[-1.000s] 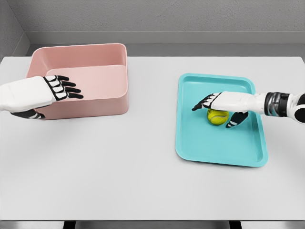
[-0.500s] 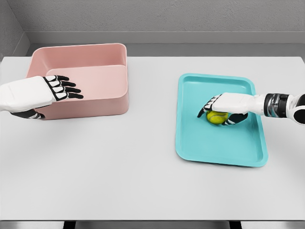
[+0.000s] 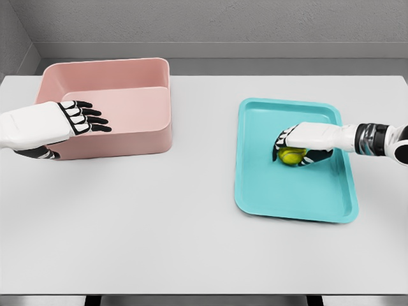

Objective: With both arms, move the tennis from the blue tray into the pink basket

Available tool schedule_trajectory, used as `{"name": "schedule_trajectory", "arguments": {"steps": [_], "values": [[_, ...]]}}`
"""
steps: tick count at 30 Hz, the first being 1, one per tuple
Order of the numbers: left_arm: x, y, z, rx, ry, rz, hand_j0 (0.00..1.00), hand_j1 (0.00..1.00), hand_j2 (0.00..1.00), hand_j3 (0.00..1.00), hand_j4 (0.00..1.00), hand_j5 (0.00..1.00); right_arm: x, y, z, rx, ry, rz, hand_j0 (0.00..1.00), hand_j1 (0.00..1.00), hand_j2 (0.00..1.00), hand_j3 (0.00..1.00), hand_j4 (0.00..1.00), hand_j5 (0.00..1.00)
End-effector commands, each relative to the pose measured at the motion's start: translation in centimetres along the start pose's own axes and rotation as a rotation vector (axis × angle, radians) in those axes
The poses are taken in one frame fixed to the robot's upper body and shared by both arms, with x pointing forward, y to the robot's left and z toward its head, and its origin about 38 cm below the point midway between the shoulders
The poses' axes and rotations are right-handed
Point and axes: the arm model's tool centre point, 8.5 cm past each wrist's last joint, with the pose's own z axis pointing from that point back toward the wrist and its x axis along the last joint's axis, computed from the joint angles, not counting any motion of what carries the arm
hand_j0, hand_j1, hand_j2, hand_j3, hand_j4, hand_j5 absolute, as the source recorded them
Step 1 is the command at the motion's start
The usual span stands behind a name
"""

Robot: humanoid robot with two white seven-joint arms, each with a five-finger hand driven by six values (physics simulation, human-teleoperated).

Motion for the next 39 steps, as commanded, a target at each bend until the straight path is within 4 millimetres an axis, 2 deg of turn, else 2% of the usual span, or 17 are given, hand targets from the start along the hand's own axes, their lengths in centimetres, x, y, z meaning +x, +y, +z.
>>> {"name": "schedule_trajectory", "arguments": {"steps": [1,6,9,15,20,23,26,28,34,36,39], "values": [[0.0,0.1,0.1,0.003,0.001,0.004,1.00,1.00,1.00,1.00,1.00,1.00,0.0,-0.2,0.1,-0.009,-0.001,-0.002,0.53,0.53,0.53,0.53,0.53,0.53],[0.0,0.1,0.0,0.004,0.000,0.003,1.00,1.00,1.00,1.00,1.00,1.00,0.0,-0.9,0.4,-0.024,-0.001,0.003,0.49,0.49,0.49,0.49,0.49,0.49],[0.0,0.1,0.1,0.004,0.001,0.005,1.00,1.00,1.00,1.00,1.00,1.00,0.6,-2.2,1.1,-0.050,-0.009,0.037,0.48,0.48,0.48,0.48,0.48,0.48],[0.2,0.2,0.0,0.007,-0.006,0.002,1.00,1.00,1.00,1.00,1.00,1.00,1.7,-3.0,1.9,-0.053,-0.026,0.085,0.42,0.42,0.42,0.42,0.42,0.42],[0.2,0.2,0.0,0.007,-0.005,0.000,1.00,1.00,1.00,1.00,1.00,1.00,3.8,-4.1,2.1,-0.060,-0.069,0.153,0.41,0.41,0.41,0.41,0.41,0.41],[0.2,0.2,0.0,0.007,-0.006,0.002,1.00,1.00,1.00,1.00,1.00,1.00,6.0,-4.6,1.7,-0.039,-0.118,0.211,0.38,0.38,0.38,0.38,0.38,0.38],[0.3,0.3,0.0,0.007,-0.009,0.000,1.00,1.00,1.00,1.00,1.00,1.00,7.5,-5.1,1.2,-0.047,-0.152,0.251,0.38,0.38,0.38,0.38,0.38,0.38],[0.5,0.4,-0.1,0.009,-0.017,-0.005,1.00,1.00,1.00,1.00,1.00,1.00,9.3,-5.4,1.0,-0.053,-0.187,0.297,0.38,0.38,0.38,0.38,0.38,0.38],[2.2,0.6,-0.5,0.011,-0.064,-0.015,1.00,1.00,1.00,1.00,1.00,1.00,10.8,-5.7,0.6,-0.060,-0.222,0.332,0.38,0.38,0.38,0.38,0.38,0.38],[2.3,0.3,-0.4,0.005,-0.064,-0.010,1.00,1.00,1.00,1.00,1.00,1.00,12.3,-6.1,0.4,-0.071,-0.256,0.368,0.38,0.38,0.38,0.38,0.38,0.38],[2.1,0.0,0.3,-0.017,-0.053,-0.005,1.00,1.00,1.00,1.00,1.00,1.00,13.4,-6.4,-0.6,-0.088,-0.283,0.383,0.38,0.38,0.38,0.38,0.38,0.38]]}}
